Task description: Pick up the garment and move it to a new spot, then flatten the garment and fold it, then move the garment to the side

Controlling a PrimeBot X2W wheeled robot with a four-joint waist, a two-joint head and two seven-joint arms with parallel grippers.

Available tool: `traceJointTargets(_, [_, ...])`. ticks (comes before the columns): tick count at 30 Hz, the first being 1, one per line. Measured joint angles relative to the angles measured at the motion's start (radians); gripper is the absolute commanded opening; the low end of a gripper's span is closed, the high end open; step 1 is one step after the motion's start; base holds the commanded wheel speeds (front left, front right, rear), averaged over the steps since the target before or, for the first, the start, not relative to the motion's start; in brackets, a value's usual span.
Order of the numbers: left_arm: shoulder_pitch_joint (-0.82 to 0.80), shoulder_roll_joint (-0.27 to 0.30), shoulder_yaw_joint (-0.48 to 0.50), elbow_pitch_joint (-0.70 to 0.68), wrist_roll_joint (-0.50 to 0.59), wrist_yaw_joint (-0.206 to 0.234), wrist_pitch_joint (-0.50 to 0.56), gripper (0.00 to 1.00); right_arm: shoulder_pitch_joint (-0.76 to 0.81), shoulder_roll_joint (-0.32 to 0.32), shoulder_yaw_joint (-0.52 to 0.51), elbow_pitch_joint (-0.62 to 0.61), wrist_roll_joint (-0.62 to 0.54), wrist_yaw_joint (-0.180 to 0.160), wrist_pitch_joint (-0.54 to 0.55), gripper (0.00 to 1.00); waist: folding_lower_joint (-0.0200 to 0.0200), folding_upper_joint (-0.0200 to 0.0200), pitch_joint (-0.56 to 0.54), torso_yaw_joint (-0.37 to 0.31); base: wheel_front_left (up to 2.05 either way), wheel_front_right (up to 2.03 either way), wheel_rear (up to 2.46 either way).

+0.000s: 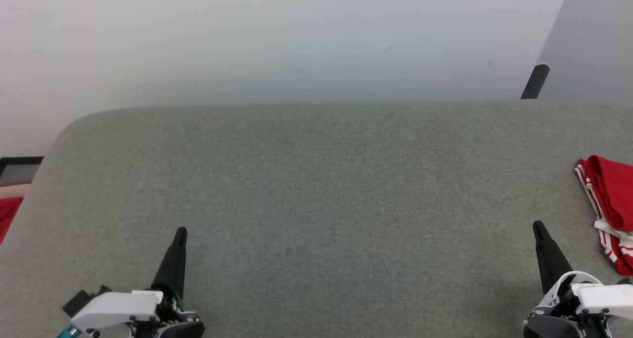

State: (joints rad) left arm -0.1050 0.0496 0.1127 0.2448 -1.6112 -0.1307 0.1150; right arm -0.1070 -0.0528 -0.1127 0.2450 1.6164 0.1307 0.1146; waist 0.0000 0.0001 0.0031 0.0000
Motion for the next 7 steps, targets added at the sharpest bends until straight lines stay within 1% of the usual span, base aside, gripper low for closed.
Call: traceJointTargets(7, [0.0, 0.0, 0.0, 0.0, 0.0, 0.0, 0.0, 0.0, 0.0, 0.0, 0.0, 0.0, 0.0, 0.0, 0.0, 0.0, 0.0, 0.0, 0.0, 0.0, 0.0, 0.0, 0.0])
